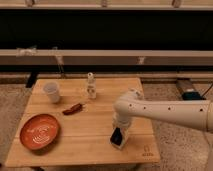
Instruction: Place the eraser on the white sponge
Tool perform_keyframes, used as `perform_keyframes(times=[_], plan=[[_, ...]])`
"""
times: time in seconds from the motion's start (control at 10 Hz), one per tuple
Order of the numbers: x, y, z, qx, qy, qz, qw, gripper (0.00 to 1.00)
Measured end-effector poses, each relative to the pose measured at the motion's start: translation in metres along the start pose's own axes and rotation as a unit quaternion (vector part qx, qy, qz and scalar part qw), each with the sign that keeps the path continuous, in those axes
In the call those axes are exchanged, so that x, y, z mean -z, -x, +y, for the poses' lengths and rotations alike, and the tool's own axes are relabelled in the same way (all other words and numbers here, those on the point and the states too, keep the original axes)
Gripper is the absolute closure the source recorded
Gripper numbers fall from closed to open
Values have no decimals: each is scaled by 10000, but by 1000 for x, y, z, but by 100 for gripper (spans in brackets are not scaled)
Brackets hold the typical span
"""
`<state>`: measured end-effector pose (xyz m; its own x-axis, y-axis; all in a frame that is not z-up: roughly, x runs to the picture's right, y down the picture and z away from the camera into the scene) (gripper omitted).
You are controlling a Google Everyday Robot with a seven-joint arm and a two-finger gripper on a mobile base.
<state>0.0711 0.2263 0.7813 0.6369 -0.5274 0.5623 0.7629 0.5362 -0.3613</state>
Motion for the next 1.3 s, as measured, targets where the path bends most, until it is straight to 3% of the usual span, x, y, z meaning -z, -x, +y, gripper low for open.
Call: perform_keyframes(times=[0.3,0.4,1.0,1.3], plan=[[-1,-7,4,-58,20,-68,10000,25],[-1,-9,6,-77,12,-90,9999,21],[22,-11,20,-81,-245,-165,9995,20],[51,-7,18,146,-451,-138,9988,20]])
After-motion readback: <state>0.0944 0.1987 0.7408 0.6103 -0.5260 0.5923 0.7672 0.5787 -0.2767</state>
